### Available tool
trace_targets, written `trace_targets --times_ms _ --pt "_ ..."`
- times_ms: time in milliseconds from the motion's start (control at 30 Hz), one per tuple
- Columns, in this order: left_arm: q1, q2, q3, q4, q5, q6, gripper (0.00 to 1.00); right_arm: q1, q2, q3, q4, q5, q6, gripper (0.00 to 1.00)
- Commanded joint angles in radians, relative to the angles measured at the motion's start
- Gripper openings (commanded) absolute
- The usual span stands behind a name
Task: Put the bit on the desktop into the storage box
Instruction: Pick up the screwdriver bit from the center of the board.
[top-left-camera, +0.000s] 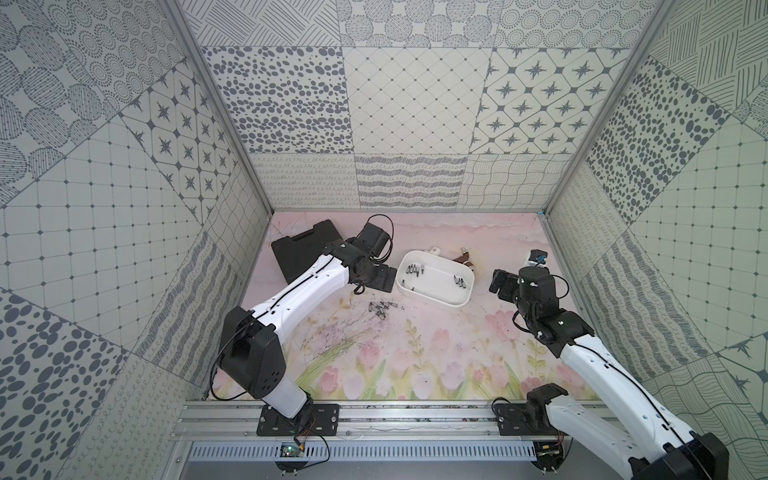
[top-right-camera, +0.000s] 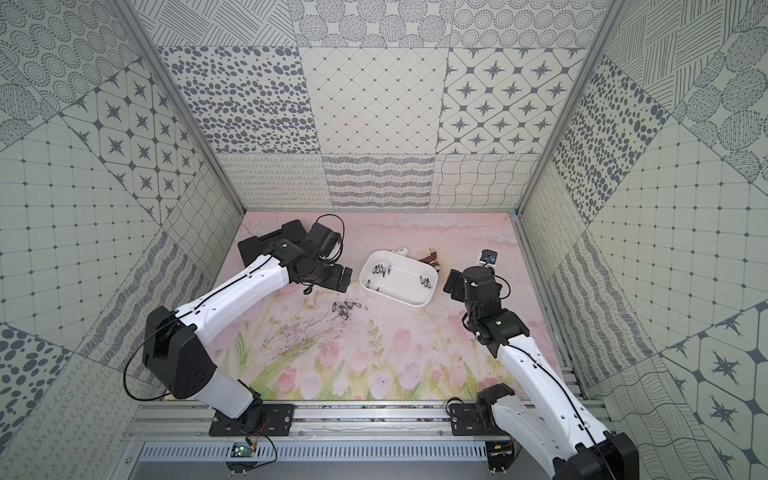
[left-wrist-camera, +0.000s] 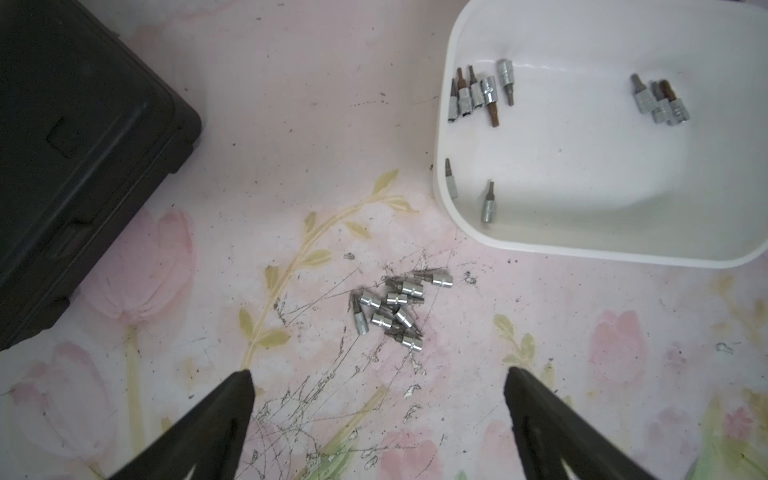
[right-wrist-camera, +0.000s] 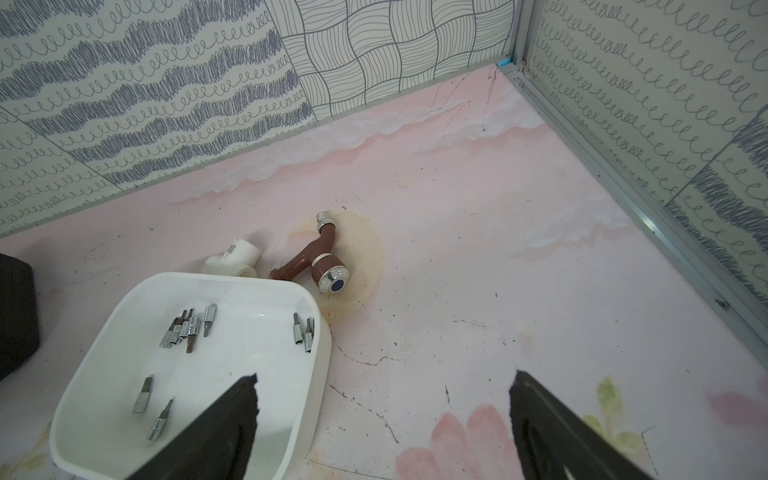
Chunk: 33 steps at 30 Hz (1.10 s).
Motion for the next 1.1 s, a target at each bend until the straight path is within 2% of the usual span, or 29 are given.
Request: trace_targets --times_ms 0,100,367,667,933,1067 --pt "0.042 -0.069 -0.091 0.016 0.005 -0.018 0.99 -0.005 0.013 0.035 0.024 -0.012 -0.011 0.97" --pt "0.059 -0.083 -0.143 0.013 0.024 -0.026 0.99 -0.005 0.018 0.035 0.024 -0.015 -0.009 0.97" --pt "0.072 -0.052 -0.225 0.028 0.056 -0.040 0.90 -0.006 0.035 0.036 0.023 -0.018 -0.007 0.97" --pt "0.090 0.038 -0.227 0.059 0.115 -0.045 0.67 -0.008 0.027 0.025 0.024 -0.012 -0.011 0.96" --pt "0.103 0.103 -0.213 0.084 0.140 -0.047 0.51 -0.008 0.013 0.011 0.024 -0.004 -0.013 0.97" --pt "0.105 0.143 -0.199 0.094 0.149 -0.049 0.47 -0.008 0.012 0.012 0.024 -0.003 -0.012 0.96"
